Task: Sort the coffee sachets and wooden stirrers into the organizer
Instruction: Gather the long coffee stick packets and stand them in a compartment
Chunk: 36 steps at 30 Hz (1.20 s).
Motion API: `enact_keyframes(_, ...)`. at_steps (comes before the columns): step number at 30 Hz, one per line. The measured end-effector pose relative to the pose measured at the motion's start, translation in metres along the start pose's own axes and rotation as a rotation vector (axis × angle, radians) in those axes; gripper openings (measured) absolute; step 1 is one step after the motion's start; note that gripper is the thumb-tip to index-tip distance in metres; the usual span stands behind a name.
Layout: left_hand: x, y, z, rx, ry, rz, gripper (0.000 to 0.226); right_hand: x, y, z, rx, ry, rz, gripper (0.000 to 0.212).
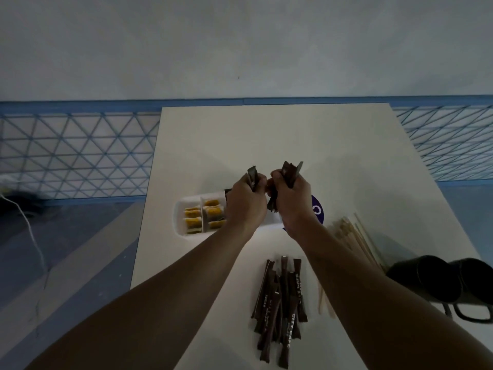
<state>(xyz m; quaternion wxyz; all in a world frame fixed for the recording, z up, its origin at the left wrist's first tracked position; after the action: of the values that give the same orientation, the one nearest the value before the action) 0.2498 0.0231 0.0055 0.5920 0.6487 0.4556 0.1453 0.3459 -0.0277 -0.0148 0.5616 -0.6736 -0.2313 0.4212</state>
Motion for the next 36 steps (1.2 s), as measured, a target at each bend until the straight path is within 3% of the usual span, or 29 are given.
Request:
enact_keyframes(8,0.011,0.001,0.000,0.151,0.022,0.113,0.018,0.006,0.014,0.000,0.024,-0.057,-0.003,0.015)
enact_keyframes(16,0.016,0.005,-0.014,0.108,0.037,0.114,0.016,0.002,0.016,0.014,-0.267,-0.101,-0.070,0.016)
enact_keyframes(23,0.005,0.002,-0.035,0.130,0.056,0.110,0.019,-0.001,0.018,0.020,-0.292,-0.122,-0.043,0.014)
enact_keyframes(26,0.001,0.001,-0.046,0.173,0.060,0.094,0.020,-0.004,0.013,0.017,-0.365,-0.119,-0.078,0.024)
enact_keyframes(30,-0.004,-0.003,-0.058,0.245,-0.046,0.000,0.031,-0.007,0.009,0.008,-0.482,-0.130,-0.145,0.033)
enact_keyframes(36,-0.014,-0.008,-0.048,0.379,-0.312,-0.105,0.073,-0.007,0.000,-0.013,-0.608,-0.040,-0.175,0.037)
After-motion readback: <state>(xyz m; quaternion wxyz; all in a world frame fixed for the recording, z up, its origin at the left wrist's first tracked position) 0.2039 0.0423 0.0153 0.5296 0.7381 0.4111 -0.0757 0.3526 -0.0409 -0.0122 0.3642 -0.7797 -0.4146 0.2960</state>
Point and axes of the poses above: each hand's wrist, its own x-axis towards the middle knuckle, its own z-axis out of the palm, y = z × x, the point moved 3 cm from there along x, towards the middle knuckle, and after that the axes turned 15 degrees about -y, right-handed, at the moved point
